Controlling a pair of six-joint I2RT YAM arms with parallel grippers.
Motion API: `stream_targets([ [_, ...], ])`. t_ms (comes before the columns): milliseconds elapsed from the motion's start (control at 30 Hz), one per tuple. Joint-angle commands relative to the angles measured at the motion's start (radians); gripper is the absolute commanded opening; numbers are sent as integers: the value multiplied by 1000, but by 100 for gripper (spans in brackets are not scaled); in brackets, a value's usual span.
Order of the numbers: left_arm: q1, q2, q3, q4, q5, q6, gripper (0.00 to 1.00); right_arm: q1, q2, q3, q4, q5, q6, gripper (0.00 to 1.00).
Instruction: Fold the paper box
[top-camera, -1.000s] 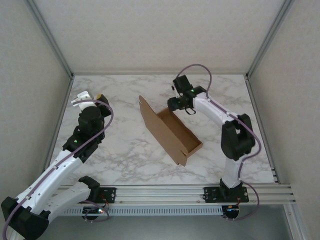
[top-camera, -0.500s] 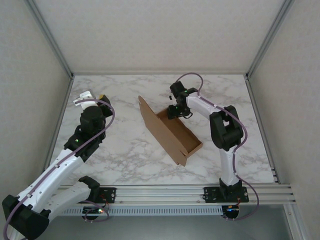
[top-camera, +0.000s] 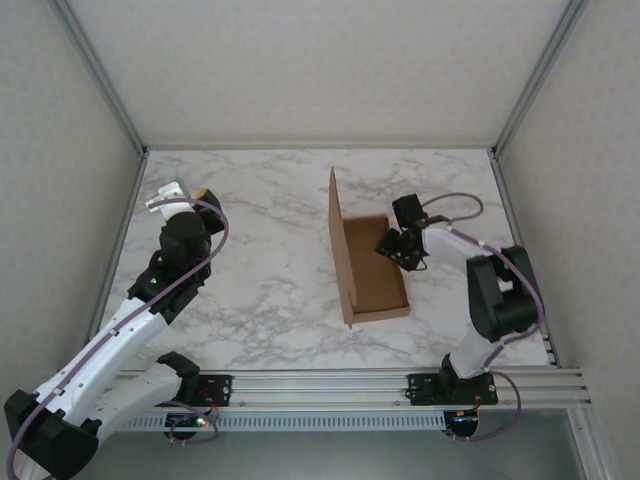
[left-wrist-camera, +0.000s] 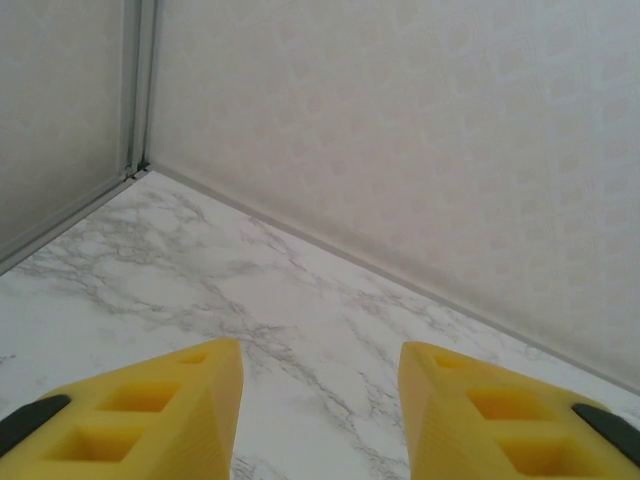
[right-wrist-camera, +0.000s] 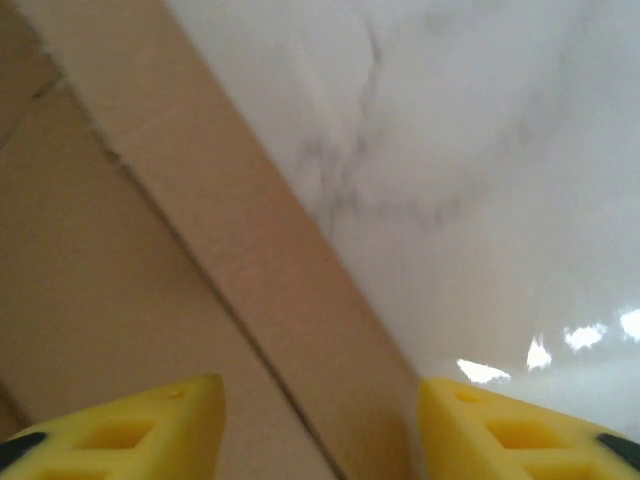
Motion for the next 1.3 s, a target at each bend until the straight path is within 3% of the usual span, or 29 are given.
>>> stream_targets([
  [0, 12, 1, -4, 19, 0, -20, 44, 35, -55, -4, 21, -60, 54, 62],
  [100, 15, 11, 6, 11, 23, -28, 44, 46, -116, -12, -80, 40, -57, 69],
  [167, 16, 11, 5, 9, 27, -28, 44, 46, -161, -41, -115, 41, -86, 70],
  [400, 21, 18, 11, 14, 51, -39, 45, 57, -198, -72, -223, 125, -159, 65],
  [600, 25, 12, 9, 8, 49, -41, 45, 58, -111, -63, -166, -5, -128, 54],
  [833, 25, -12, -9, 20, 18, -41, 44, 58, -117, -121, -83, -85, 114, 35],
  [1000, 25, -10, -14, 29, 10, -42, 44, 65, -180, -267, 141, -168, 547, 29],
  [1133, 25, -15, -17, 28, -10, -44, 43, 163, -208, -330, 269, -96, 768, 31],
  [1200, 25, -25, -25, 29, -23, -44, 43, 205, -175, -301, 298, -108, 767, 38],
  [1267, 23, -34, -33, 37, -30, -42, 43, 219, -152, -230, 209, -85, 649, 53],
])
